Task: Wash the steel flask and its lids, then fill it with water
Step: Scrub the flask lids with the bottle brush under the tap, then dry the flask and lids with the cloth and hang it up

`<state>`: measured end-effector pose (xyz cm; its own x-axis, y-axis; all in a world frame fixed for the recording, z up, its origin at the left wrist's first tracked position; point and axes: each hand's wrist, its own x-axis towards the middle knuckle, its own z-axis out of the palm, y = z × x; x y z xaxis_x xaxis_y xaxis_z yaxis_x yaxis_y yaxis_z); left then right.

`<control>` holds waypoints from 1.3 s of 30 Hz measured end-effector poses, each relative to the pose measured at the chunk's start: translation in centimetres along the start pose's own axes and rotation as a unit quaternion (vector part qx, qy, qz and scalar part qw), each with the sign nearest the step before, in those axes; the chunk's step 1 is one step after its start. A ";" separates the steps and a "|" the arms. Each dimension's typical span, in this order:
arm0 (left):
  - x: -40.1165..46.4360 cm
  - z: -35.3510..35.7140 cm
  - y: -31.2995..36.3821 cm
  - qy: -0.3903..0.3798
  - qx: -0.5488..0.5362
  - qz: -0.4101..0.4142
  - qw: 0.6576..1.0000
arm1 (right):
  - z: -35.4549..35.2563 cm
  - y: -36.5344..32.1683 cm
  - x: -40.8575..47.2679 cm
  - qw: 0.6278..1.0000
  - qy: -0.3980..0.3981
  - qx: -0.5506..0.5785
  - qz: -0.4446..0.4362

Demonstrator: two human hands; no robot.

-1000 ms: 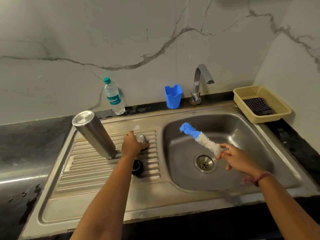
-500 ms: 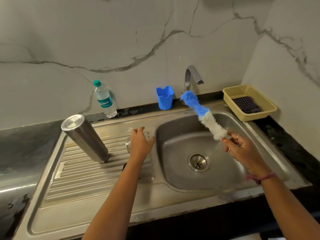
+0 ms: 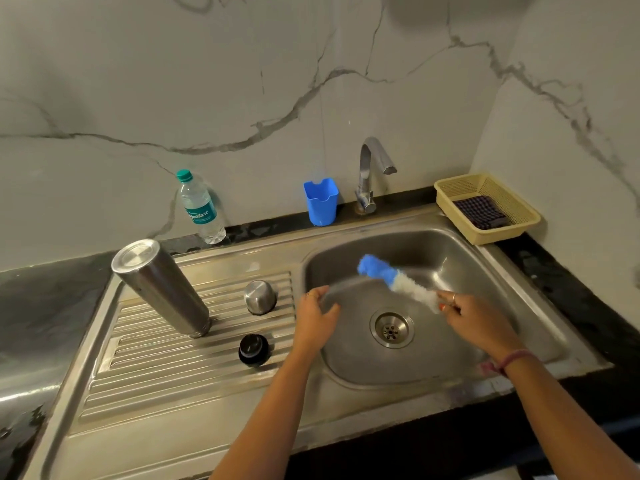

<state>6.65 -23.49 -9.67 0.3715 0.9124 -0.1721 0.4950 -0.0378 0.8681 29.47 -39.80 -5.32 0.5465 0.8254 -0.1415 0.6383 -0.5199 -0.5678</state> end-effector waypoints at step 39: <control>-2.3 5.8 1.9 0.029 -0.391 -0.242 0.887 | -4.0 3.5 -1.4 0.991 0.047 -0.004 -0.123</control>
<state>11.30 -27.99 -10.38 0.2112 0.7650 -0.6084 -0.1199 0.6380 0.7606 33.12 -43.72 -3.86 0.4215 0.9035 0.0775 0.7631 -0.3072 -0.5686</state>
